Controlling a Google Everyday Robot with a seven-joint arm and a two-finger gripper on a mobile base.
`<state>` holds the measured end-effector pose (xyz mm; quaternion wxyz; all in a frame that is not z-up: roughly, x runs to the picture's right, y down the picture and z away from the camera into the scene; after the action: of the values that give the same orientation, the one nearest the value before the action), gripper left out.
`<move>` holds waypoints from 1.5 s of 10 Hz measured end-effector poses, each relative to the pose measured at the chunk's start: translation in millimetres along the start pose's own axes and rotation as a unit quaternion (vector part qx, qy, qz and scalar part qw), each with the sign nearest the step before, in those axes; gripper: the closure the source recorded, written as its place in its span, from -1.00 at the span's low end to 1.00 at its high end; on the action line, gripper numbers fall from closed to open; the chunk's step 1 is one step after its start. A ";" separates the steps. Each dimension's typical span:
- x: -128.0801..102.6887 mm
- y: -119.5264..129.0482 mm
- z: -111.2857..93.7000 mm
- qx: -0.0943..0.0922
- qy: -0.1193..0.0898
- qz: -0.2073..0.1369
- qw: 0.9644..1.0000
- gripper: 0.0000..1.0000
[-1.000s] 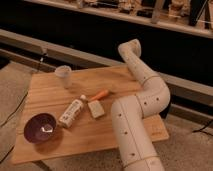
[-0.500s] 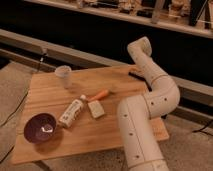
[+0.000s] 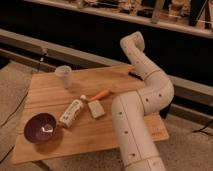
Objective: Push the eraser across the table
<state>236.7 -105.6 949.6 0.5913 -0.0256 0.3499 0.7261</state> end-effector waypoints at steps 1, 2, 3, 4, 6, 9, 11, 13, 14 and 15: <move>1.9 11.3 -3.3 -0.012 0.002 -0.011 1.000 1.00; 4.2 22.3 -4.7 -0.026 0.005 -0.021 0.999 1.00; 7.2 34.7 -4.8 -0.045 0.009 -0.032 0.998 1.00; 12.3 46.7 -1.7 -0.065 0.016 -0.043 0.997 1.00; 23.5 61.7 9.2 -0.095 0.034 -0.058 0.993 1.00; 24.9 65.8 30.6 -0.111 0.031 -0.080 0.990 1.00; 15.9 54.1 47.3 -0.104 0.014 -0.084 0.991 1.00; 4.3 39.8 57.1 -0.092 -0.006 -0.081 0.992 1.00; -3.0 31.6 61.2 -0.083 -0.019 -0.077 0.993 1.00; -9.1 25.4 64.4 -0.077 -0.030 -0.068 0.994 1.00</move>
<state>241.4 -80.0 1014.3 0.6455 -0.0730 0.2731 0.7095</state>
